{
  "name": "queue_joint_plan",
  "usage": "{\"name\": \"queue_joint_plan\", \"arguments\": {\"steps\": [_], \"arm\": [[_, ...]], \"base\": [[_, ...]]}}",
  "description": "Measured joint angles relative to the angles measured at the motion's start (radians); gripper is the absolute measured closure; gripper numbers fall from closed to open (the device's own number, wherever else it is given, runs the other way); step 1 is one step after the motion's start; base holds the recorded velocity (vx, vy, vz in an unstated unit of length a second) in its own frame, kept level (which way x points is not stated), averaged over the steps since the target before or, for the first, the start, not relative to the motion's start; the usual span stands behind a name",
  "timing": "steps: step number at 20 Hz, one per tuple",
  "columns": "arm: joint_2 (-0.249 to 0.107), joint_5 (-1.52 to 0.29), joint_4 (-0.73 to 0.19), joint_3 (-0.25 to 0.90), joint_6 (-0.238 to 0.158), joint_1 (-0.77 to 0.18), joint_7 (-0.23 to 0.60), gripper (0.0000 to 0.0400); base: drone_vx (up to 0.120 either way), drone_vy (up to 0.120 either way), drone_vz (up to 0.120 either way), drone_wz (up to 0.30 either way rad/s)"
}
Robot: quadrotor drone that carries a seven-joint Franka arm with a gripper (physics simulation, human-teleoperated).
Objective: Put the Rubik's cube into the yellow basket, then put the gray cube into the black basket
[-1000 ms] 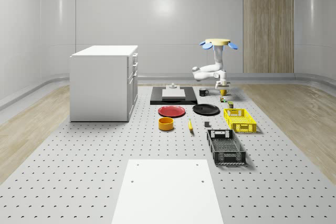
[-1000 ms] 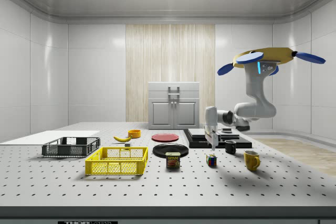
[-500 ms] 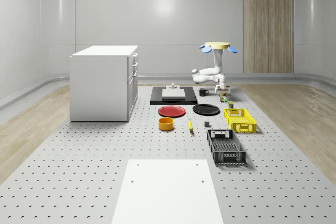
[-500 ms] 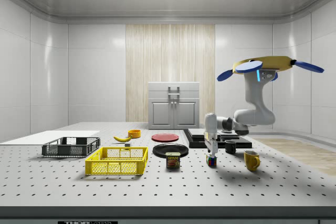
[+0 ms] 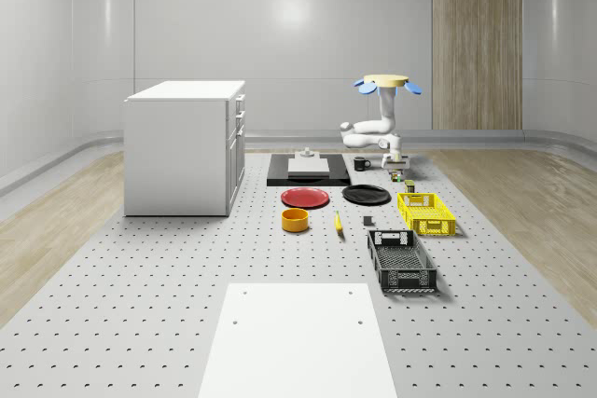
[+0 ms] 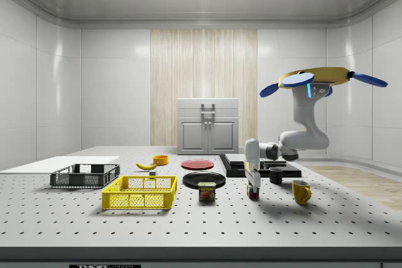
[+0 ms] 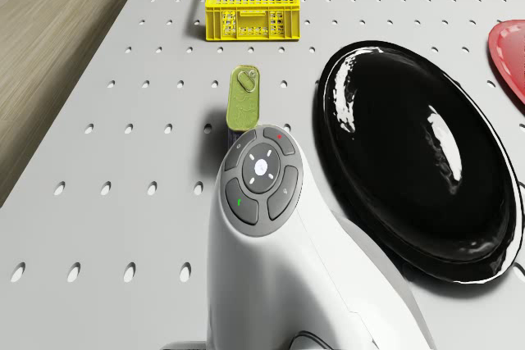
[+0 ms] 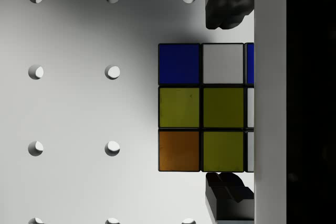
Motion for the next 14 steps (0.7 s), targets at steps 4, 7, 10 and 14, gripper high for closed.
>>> {"name": "queue_joint_plan", "arguments": {"steps": [4,7,10,14], "arm": [[-0.014,-0.029,0.009,-0.034,0.025,-0.003,-0.001,0.0000],[-0.021,-0.042,0.014,-0.049,0.038,-0.006,-0.001,0.0000],[-0.027,-0.048,0.017,-0.056,0.047,-0.008,-0.001,0.0059],[-0.033,-0.052,0.019,-0.060,0.054,-0.011,0.003,0.0102]], "base": [[0.000,0.000,0.000,0.000],[0.000,0.000,0.000,0.000],[0.000,0.000,0.000,0.000],[0.000,0.000,0.000,0.000]]}}
